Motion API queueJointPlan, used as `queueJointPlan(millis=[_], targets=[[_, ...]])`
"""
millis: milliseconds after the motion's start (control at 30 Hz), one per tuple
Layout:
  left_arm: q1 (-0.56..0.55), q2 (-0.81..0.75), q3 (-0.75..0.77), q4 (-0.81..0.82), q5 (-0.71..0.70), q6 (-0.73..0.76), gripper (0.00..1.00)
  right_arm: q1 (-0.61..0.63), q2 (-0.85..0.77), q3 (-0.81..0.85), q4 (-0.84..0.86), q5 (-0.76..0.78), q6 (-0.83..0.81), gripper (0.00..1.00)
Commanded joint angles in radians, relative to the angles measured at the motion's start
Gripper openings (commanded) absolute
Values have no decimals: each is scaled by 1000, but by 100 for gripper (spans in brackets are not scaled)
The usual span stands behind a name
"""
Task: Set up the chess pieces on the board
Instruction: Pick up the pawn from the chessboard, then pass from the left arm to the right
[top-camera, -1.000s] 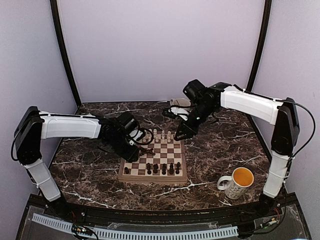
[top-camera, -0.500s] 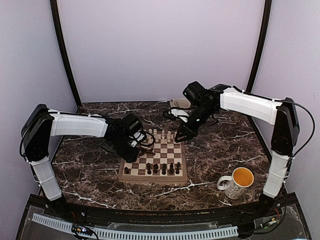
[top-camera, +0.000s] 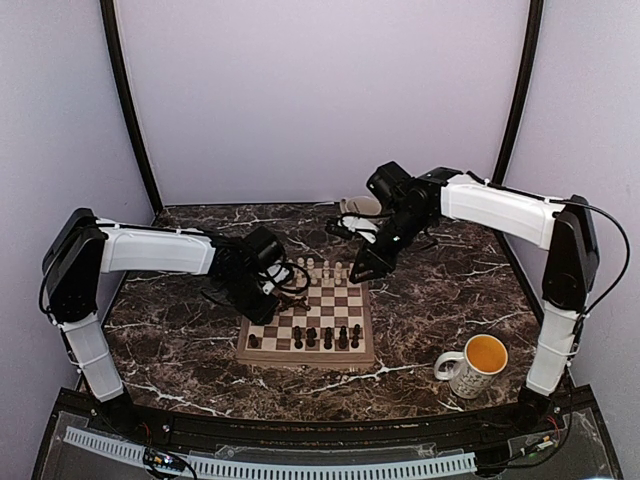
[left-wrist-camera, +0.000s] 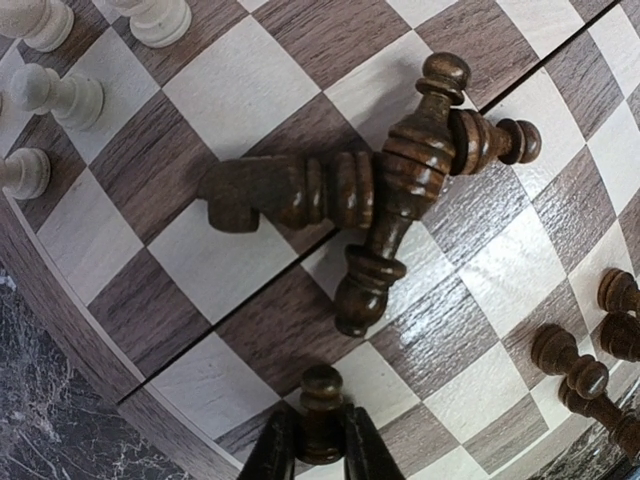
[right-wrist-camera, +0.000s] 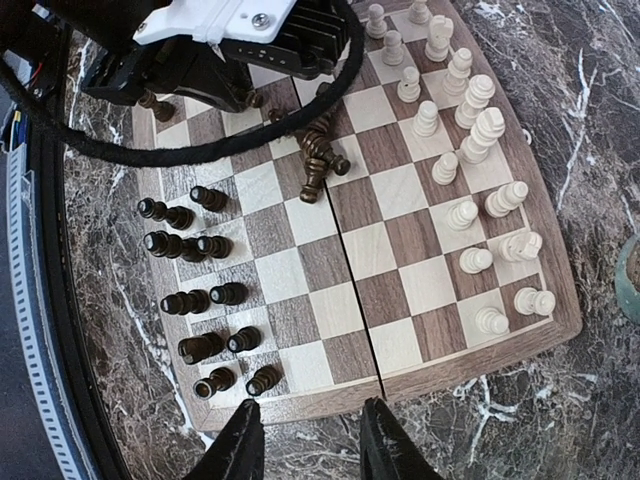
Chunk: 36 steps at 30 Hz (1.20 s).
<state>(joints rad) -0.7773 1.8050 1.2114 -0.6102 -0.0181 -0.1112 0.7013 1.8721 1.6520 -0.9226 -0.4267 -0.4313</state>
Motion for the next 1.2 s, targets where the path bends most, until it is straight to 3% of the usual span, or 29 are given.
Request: queueJointPlan(millis=[0,267,467,700,1167], targets=[[-4,-93,-14,28,16,28,14,-41,-12,60,18,-4,46,33],[-4,-302,-160,346,134,13,14,-74,-13,135,60,-39,118,35],[-7,-391,-234,559,194,17,15,-75,99,256,27,-209,184,36],[-17,-365,-197,586,217,36,14,-68,190,320,48,-450,284,39],[-43,-319,-139,614,242,30,15,-40,259,288,139,-677,419,42]])
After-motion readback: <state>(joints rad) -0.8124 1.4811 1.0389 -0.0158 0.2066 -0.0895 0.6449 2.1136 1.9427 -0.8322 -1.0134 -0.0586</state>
